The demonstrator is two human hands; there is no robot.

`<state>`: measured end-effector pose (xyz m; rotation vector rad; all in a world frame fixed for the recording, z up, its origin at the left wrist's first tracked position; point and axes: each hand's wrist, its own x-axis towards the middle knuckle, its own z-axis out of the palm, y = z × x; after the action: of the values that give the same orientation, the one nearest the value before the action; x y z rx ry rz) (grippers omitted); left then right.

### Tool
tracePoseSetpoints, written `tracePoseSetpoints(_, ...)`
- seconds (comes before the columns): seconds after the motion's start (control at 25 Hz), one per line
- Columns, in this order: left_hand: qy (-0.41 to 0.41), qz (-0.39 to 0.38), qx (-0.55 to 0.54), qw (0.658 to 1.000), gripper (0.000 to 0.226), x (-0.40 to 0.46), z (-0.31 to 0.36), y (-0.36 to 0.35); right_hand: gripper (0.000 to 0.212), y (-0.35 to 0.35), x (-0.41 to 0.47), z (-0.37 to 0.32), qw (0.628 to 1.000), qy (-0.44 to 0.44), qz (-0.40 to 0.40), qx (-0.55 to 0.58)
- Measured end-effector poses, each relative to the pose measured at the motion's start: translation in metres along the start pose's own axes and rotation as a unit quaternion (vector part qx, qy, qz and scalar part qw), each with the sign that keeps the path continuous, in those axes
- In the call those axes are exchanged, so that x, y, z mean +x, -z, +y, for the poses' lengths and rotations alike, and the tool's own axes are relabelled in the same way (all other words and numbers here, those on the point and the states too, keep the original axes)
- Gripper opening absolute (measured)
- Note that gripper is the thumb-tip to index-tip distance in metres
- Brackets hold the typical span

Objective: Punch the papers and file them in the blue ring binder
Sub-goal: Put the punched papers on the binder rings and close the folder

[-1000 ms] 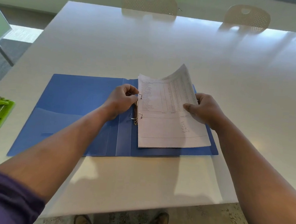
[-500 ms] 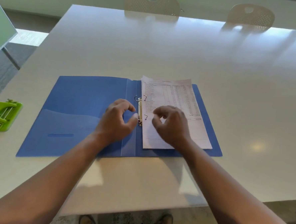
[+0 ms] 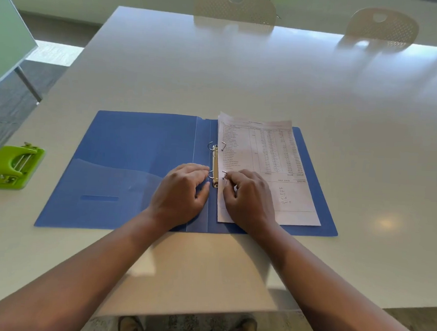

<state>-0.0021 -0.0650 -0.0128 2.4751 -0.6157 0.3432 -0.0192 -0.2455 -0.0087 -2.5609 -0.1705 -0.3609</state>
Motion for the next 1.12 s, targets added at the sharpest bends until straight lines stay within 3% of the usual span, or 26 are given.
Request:
tracePoseSetpoints(0.2, -0.042, -0.017, -0.003, 0.999, 0.031, -0.001, 0.000, 0.000, 0.032, -0.002, -0.003, 0.000, 0.997, 0.049, -0.009, -0.051)
tracePoseSetpoints(0.36, -0.030, -0.004, -0.017, 0.999, 0.033, -0.001, 0.000, 0.001, 0.026, -0.001, -0.002, -0.001, 0.999, 0.032, -0.005, -0.028)
tracePoseSetpoints(0.6, 0.031, -0.079, 0.077, 0.993, 0.061, 0.004, 0.007, -0.003, 0.021, -0.003, -0.002, -0.002, 0.999, 0.030, 0.008, -0.033)
tracePoseSetpoints(1.12, 0.088, -0.102, 0.082, 0.988, 0.060, 0.046, 0.002, -0.020, 0.025, -0.002, 0.040, 0.022, 0.996, 0.063, -0.015, -0.063)
